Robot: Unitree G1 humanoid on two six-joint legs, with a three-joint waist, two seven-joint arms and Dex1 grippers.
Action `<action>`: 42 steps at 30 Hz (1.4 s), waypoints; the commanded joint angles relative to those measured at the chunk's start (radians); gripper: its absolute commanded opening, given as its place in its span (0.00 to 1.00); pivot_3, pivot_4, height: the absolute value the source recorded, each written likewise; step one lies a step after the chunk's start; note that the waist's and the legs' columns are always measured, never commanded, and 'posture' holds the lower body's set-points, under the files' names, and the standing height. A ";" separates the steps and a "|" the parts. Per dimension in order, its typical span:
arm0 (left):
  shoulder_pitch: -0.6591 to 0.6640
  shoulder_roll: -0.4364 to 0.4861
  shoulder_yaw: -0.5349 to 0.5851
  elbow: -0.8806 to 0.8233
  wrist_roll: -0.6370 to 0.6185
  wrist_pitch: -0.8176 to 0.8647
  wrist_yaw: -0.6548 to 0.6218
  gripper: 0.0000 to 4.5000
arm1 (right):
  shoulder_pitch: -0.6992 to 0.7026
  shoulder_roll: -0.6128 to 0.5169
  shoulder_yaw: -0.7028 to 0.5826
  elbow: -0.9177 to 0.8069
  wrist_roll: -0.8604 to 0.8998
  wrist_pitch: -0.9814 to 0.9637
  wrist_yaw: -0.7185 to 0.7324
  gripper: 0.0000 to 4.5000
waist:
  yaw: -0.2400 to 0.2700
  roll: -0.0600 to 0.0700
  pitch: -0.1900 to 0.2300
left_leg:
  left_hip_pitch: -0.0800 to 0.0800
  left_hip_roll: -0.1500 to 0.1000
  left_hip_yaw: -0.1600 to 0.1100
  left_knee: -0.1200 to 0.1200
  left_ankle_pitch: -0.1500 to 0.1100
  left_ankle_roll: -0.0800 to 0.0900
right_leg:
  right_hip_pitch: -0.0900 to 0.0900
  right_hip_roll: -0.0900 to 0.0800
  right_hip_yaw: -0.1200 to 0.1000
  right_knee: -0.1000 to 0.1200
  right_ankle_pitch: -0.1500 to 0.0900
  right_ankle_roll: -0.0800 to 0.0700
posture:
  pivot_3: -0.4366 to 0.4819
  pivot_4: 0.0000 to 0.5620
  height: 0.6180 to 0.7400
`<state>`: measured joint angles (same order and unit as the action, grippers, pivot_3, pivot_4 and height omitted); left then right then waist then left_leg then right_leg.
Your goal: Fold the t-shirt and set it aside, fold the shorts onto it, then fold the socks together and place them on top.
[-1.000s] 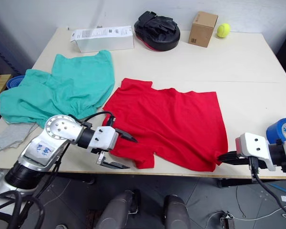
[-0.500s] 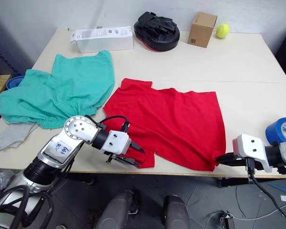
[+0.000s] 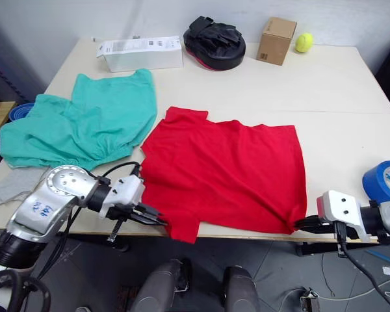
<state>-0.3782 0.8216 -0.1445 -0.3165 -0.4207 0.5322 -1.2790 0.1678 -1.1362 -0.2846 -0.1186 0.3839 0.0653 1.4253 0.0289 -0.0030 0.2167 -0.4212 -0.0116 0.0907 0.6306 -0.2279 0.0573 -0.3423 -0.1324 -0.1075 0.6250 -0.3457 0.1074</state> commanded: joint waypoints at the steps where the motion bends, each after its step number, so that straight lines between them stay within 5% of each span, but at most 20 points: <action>1: 0.018 0.014 0.099 -0.050 -0.062 0.086 0.076 0.01 | 0.040 -0.023 -0.065 -0.039 0.027 0.006 0.045 0.00 | -0.001 0.000 0.000 | 0.000 0.000 0.000 0.000 0.000 0.000 | 0.000 0.000 0.000 -0.001 0.000 0.000 | 0.48 0.27 1.00; 18: -0.014 -0.023 0.201 -0.050 -0.086 0.149 0.285 0.01 | 0.028 -0.013 -0.086 0.021 0.007 -0.018 0.066 0.00 | -0.003 0.000 0.000 | 0.000 0.000 0.001 -0.001 -0.002 -0.002 | -0.001 0.001 0.001 -0.001 0.000 0.000 | 0.48 0.27 1.00; 31: 0.263 0.230 0.365 -0.187 -0.289 0.291 0.089 0.01 | 0.174 -0.044 -0.185 -0.051 0.082 0.082 0.180 0.00 | -0.004 0.000 0.000 | 0.001 0.001 0.002 -0.003 -0.003 -0.004 | -0.001 0.001 0.002 -0.003 0.000 -0.001 | 0.48 0.27 1.00; 42: -0.067 0.024 0.282 0.057 -0.339 0.475 0.324 0.01 | -0.085 -0.041 -0.053 0.030 0.211 0.353 0.108 0.00 | -0.009 0.000 0.000 | 0.000 0.001 0.003 -0.003 -0.004 -0.003 | -0.003 0.001 0.003 -0.003 0.000 -0.001 | 0.48 0.27 1.00</action>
<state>-0.4146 0.8545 0.1361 -0.2929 -0.7475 0.9876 -0.9842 0.1206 -1.1676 -0.3466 -0.1067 0.5616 0.3681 1.5283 0.0197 -0.0027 0.2166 -0.4215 -0.0107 0.0936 0.6274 -0.2314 0.0538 -0.3456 -0.1313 -0.1050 0.6220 -0.3458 0.1066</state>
